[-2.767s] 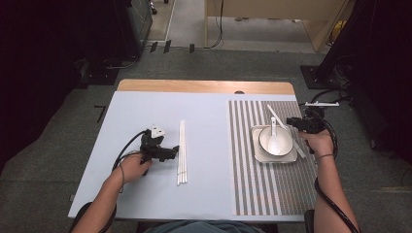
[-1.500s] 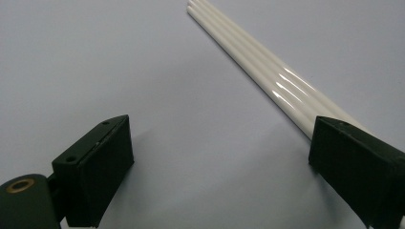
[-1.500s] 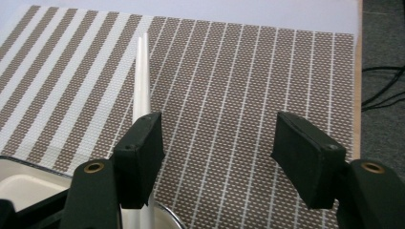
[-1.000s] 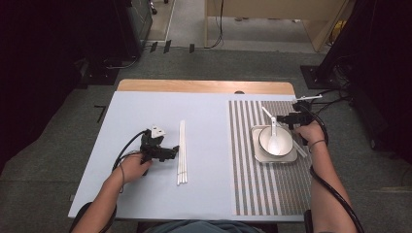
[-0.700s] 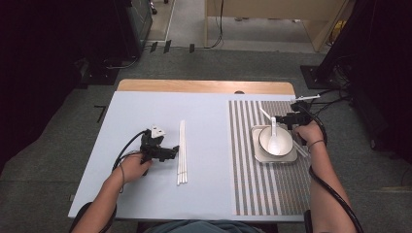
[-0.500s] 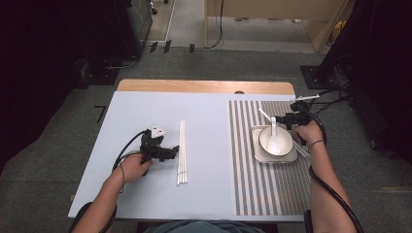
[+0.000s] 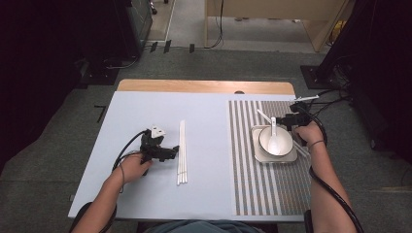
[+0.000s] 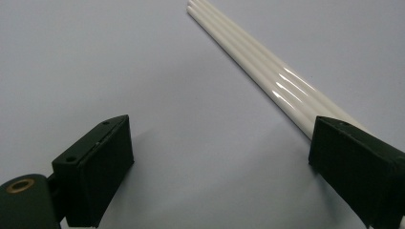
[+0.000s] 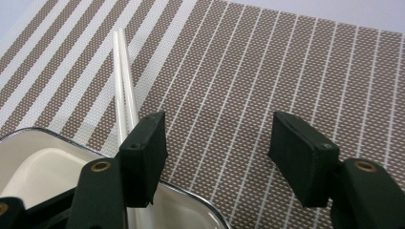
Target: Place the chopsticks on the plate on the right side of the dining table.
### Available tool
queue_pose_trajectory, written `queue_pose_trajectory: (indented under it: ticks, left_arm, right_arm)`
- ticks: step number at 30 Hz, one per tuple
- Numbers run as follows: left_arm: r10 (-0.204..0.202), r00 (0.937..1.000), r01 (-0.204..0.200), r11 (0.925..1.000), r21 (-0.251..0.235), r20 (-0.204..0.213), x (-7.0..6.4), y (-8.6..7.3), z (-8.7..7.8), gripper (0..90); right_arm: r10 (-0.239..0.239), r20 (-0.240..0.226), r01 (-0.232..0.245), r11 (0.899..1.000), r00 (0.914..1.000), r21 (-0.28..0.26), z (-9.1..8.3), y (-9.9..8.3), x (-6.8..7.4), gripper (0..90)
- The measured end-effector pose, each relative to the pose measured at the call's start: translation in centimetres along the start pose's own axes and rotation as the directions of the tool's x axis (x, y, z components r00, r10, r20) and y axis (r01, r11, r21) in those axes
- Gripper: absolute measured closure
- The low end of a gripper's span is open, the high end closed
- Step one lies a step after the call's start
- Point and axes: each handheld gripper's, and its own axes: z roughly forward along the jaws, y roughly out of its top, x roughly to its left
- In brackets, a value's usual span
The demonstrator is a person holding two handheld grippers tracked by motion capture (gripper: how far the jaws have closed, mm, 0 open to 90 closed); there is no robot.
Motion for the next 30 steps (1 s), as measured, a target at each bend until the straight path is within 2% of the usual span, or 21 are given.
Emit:
queue_pose_trajectory:
  ticks: [8,12,19,22,26,30]
  left_arm:
    - [0.000,1.0000,0.000,1.0000,0.000,0.000,0.0,0.0,0.0,7.8]
    - [0.000,1.0000,0.000,1.0000,0.000,0.000,0.0,0.0,0.0,7.8]
    - [0.000,1.0000,0.000,1.0000,0.000,0.000,0.0,0.0,0.0,7.8]
    - [0.000,1.0000,0.000,1.0000,0.001,0.000,0.0,0.0,0.0,7.8]
    - [0.000,1.0000,0.000,1.0000,0.000,0.000,0.0,0.0,0.0,7.8]
    - [0.000,1.0000,0.000,1.0000,0.000,0.000,0.0,0.0,0.0,7.8]
  right_arm:
    - [-0.009,-0.014,0.010,1.000,0.9999,0.008,0.1,-0.1,0.2,38.4]
    - [-0.010,-0.003,0.010,1.000,0.9999,0.002,-0.1,0.0,0.1,37.5]
    - [0.003,0.031,-0.002,1.000,0.9995,-0.029,-1.6,1.0,0.0,34.4]
    - [0.026,0.043,-0.025,0.999,0.9987,-0.034,-2.3,1.5,0.1,32.5]
    - [0.033,0.049,-0.032,0.999,0.9983,-0.022,-3.2,2.1,0.7,30.0]
    - [0.049,0.062,-0.047,0.998,0.9969,-0.038,-4.1,2.4,1.3,28.6]
